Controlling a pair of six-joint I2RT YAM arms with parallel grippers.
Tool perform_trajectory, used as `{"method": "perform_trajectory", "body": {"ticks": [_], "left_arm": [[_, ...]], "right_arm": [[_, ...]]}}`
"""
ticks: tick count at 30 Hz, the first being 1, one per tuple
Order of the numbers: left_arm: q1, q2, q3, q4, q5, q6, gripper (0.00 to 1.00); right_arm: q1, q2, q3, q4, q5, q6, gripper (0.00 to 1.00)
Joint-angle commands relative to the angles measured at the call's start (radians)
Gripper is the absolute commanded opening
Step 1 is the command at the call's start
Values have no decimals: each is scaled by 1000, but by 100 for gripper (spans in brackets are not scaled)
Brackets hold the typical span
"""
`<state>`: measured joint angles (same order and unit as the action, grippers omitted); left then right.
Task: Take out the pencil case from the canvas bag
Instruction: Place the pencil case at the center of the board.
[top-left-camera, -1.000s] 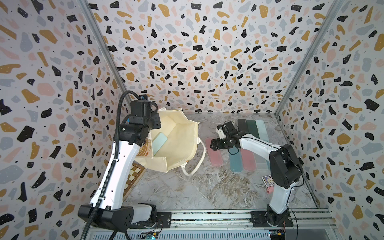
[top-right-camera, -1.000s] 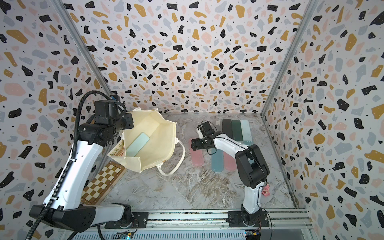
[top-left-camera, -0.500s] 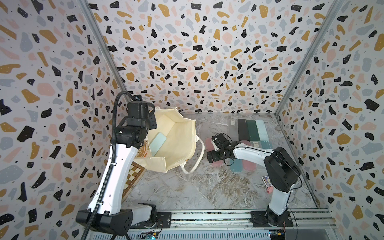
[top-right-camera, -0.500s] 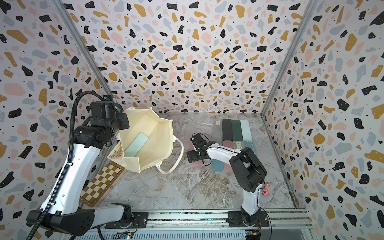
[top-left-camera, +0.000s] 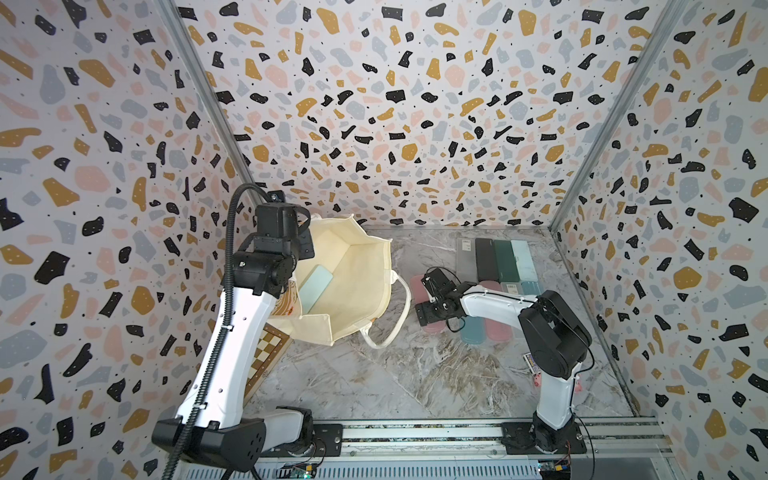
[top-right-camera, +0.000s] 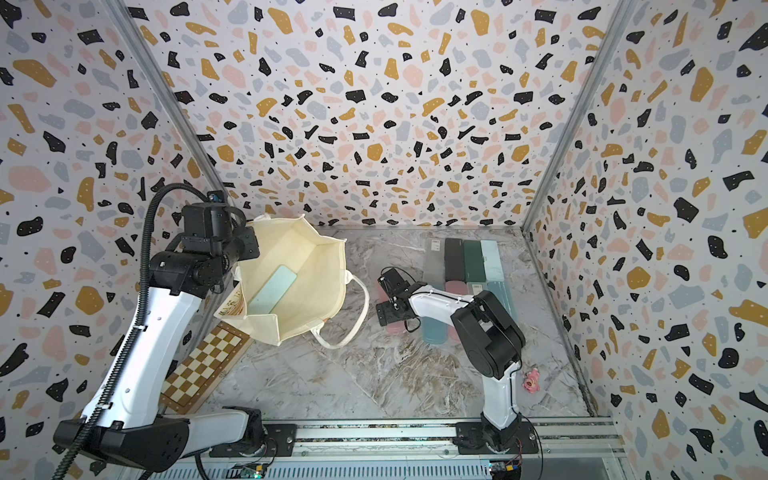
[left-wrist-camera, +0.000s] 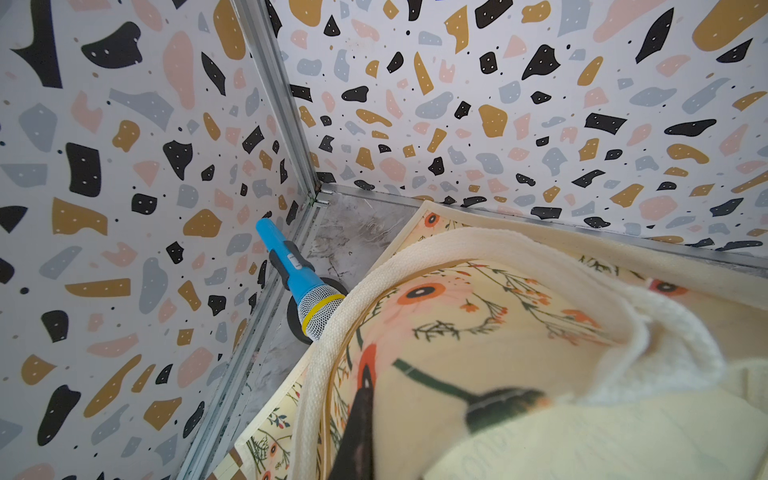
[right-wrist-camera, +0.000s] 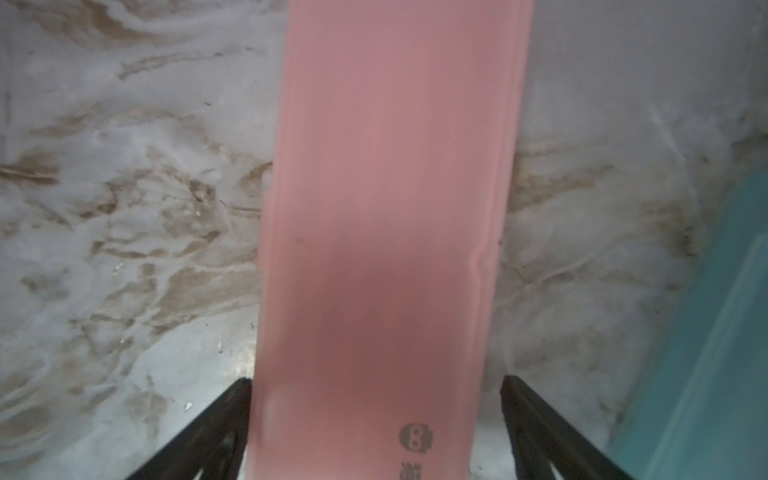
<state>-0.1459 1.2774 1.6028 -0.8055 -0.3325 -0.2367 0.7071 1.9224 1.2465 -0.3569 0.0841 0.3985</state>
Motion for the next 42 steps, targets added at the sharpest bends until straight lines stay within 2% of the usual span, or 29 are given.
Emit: {"method": "perform_trajectory", "body": {"ticks": [1, 7, 11, 19, 29, 42], "left_arm": [[8, -39, 2, 109, -4, -9, 0], [8, -43, -3, 112, 8, -14, 0], [8, -46, -10, 118, 31, -22, 0], [8, -55, -23, 126, 65, -34, 0], [9, -55, -29, 131, 71, -33, 0], [16, -53, -30, 132, 89, -36, 0]], "right_arm": [[6, 18, 54, -52, 36, 19, 87], [-6, 59, 127, -65, 85, 58, 76], [-24, 124, 229, -95, 105, 81, 74], [-110, 308, 532, -165, 118, 122, 67], [-183, 529, 913, -304, 170, 130, 65], [-210, 532, 939, -329, 208, 182, 65]]}}
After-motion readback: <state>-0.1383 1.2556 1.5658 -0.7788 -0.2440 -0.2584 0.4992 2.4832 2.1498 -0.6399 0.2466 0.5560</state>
